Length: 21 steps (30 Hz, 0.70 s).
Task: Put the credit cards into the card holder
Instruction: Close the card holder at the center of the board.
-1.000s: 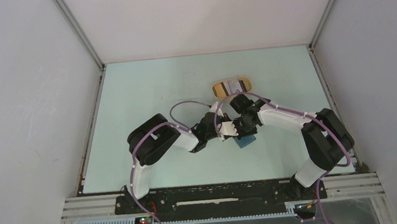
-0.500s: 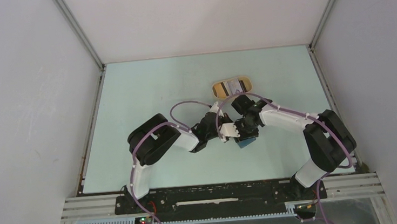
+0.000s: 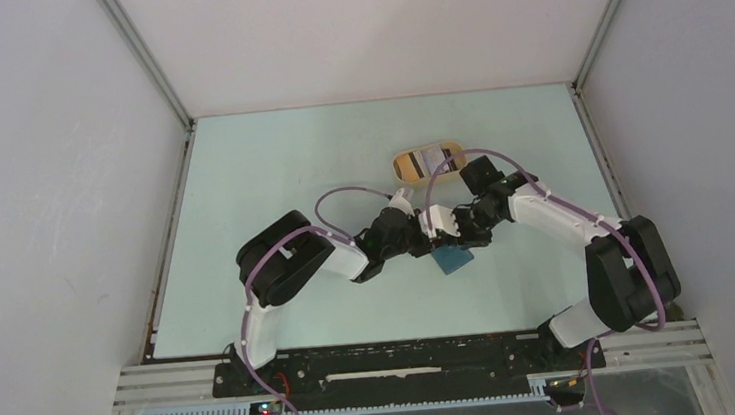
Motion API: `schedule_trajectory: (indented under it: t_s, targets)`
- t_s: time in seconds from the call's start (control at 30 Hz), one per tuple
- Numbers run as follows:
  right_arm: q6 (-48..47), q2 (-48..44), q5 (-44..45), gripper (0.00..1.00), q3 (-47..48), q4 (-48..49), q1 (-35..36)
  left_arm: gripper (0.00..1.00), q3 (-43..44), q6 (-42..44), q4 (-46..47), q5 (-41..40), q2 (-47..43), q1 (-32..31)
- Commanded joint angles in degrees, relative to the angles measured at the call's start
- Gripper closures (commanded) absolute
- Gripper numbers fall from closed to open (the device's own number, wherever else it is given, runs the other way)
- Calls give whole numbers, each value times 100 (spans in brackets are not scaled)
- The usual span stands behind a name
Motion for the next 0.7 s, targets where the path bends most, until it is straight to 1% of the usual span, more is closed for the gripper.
schedule_trajectory:
  t_s: [0.0,0.1,0.23,0.37,0.67]
  targets:
    - [504,167,-710,72,354,-98,-258,100,-319,353,-1738,-13,444,-178]
    - [1044,450,-576,80,516,112,-250,100,-358,340,-1689,-20,416,-175]
    - [1545,693,-486,84,671,264,-263,100,-412,320,-1616,-26,388,-179]
    - [1905,969,-259,86,764,374,-245,100,-467,303,-1531,-29,353,-176]
    - [2102,1370,5,87,835,470,-90,99,-632,197,-1103,42,276,-141]
